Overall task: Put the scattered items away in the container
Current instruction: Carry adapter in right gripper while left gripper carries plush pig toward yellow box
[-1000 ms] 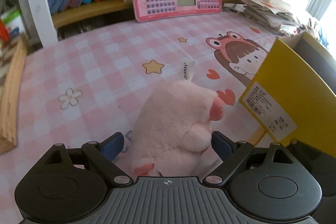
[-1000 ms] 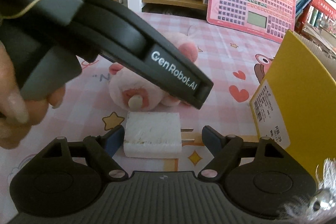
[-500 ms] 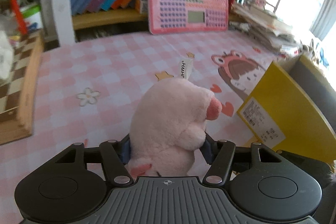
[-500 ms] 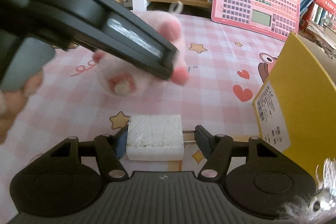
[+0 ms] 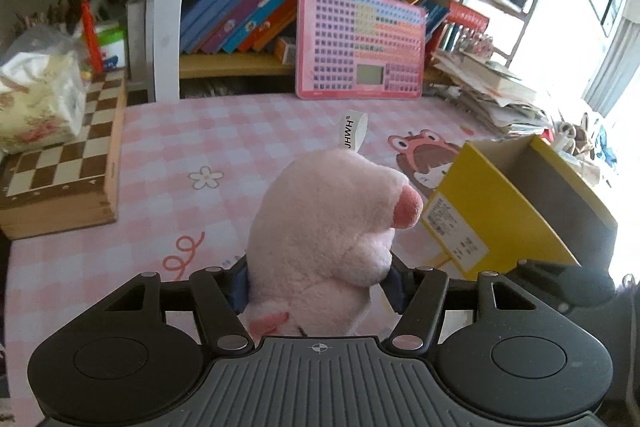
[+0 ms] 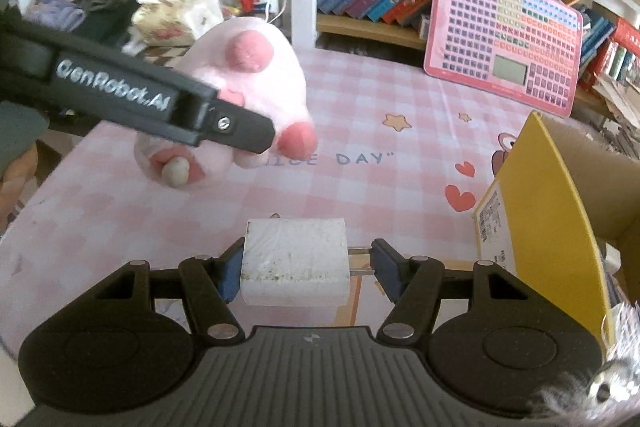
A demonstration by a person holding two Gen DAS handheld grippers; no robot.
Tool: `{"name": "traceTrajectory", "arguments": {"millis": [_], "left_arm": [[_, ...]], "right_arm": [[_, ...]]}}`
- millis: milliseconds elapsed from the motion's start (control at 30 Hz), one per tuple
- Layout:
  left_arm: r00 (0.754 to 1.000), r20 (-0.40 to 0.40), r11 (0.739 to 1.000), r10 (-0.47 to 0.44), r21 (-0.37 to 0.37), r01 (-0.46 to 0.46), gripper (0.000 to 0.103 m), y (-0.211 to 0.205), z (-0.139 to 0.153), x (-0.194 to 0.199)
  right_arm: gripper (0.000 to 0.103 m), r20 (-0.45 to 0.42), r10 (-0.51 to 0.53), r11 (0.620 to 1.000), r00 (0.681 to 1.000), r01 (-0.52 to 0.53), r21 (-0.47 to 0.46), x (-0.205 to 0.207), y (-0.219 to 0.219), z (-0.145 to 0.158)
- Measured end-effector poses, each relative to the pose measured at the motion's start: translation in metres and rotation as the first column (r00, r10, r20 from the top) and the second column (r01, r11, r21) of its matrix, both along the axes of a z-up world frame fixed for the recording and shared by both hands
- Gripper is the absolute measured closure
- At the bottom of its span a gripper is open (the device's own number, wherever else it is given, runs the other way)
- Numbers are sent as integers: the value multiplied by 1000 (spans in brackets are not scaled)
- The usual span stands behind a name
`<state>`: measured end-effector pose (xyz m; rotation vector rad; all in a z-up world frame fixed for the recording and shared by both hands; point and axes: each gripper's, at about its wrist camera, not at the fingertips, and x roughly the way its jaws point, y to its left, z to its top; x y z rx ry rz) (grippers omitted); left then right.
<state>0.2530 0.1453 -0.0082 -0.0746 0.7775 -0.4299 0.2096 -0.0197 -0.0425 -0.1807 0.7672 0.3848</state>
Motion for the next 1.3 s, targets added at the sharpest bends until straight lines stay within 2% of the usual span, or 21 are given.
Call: {"name": "traceTrajectory", "arguments": {"millis": [167, 333, 633, 900, 1300], "left_arm": [[1000, -7, 998, 24, -58, -24, 41, 11, 12, -35], [998, -23, 990, 55, -130, -58, 41, 18, 22, -68], [999, -36, 990, 10, -141, -15, 41, 15, 33, -109], [997, -77, 985, -12, -171, -1, 41, 10, 27, -135], [994, -82, 981, -76, -186, 60, 41, -3, 28, -155]], "right_arm": [[41, 12, 1, 1000, 1000, -1, 5, -27, -12, 19], [41, 18, -80, 996, 997, 79, 48, -53, -33, 38], [41, -8, -54, 998, 999, 54, 38, -94, -49, 56], [41, -74, -66, 996, 995, 71, 57, -122, -52, 55], [41, -58, -101, 992, 993, 105, 67, -152, -56, 67]]}}
